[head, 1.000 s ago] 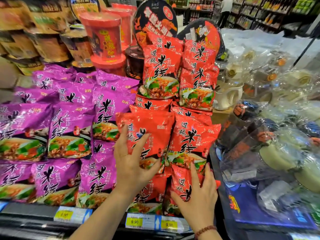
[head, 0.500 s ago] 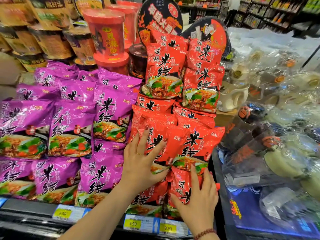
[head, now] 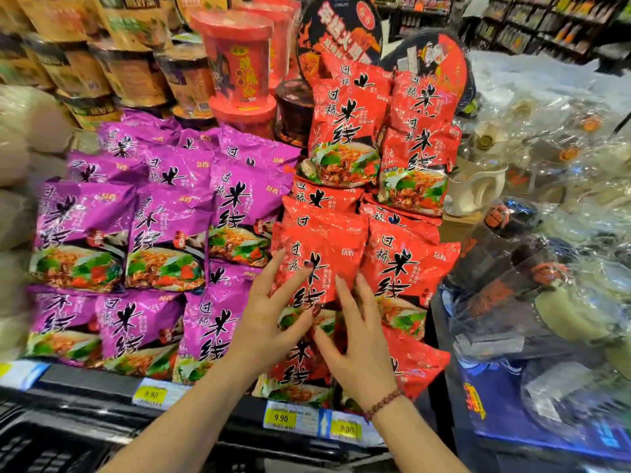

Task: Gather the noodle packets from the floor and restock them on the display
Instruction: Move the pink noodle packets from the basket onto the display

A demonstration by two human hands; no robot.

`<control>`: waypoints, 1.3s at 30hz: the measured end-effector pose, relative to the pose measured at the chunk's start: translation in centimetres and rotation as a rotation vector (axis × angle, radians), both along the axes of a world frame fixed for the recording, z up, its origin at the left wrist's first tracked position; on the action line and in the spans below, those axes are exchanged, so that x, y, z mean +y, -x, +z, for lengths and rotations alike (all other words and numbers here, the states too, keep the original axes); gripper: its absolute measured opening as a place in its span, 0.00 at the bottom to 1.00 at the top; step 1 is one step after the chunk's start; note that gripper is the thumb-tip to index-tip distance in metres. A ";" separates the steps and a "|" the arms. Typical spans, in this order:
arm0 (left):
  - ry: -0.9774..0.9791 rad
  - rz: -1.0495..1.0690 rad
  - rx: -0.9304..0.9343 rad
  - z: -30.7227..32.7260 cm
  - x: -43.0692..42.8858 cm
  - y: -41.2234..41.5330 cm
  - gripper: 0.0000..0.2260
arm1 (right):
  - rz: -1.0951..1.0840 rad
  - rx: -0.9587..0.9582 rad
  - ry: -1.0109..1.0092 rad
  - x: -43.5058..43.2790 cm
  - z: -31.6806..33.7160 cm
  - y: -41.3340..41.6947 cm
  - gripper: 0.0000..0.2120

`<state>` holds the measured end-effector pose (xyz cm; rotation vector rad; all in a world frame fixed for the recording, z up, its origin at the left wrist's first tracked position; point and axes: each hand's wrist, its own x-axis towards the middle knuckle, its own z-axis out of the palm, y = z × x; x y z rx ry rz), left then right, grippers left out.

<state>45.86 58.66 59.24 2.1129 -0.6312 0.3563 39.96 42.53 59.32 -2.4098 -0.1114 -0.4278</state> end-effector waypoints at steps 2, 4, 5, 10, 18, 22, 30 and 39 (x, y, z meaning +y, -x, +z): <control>-0.015 -0.085 0.007 0.5 -0.1 -0.7 0.28 | -0.034 0.015 0.000 0.7 0.1 -0.5 0.38; -0.025 -0.155 -0.045 1.0 -0.3 -1.4 0.26 | -0.089 0.024 -0.011 1.0 0.3 -0.7 0.40; -0.029 -0.193 -0.073 1.3 -0.3 -1.7 0.25 | -0.116 0.022 -0.025 1.0 0.5 -0.7 0.40; -0.088 -0.274 -0.140 1.8 -0.2 -3.0 0.22 | -0.145 0.040 -0.056 1.0 1.6 -0.6 0.38; -0.191 -0.259 -0.089 -0.1 0.4 -3.1 0.25 | -0.139 0.181 0.052 1.4 1.7 -0.8 0.45; -0.211 -0.287 -0.072 0.1 0.8 -2.9 0.27 | -0.147 0.205 0.054 1.5 1.9 -0.6 0.44; -0.002 -0.192 0.093 -0.2 3.1 -1.2 0.31 | -0.193 0.081 -0.040 1.4 2.1 0.0 0.36; -0.094 -0.202 0.171 0.2 2.5 -2.2 0.32 | -0.255 0.165 0.034 1.4 2.7 -0.8 0.35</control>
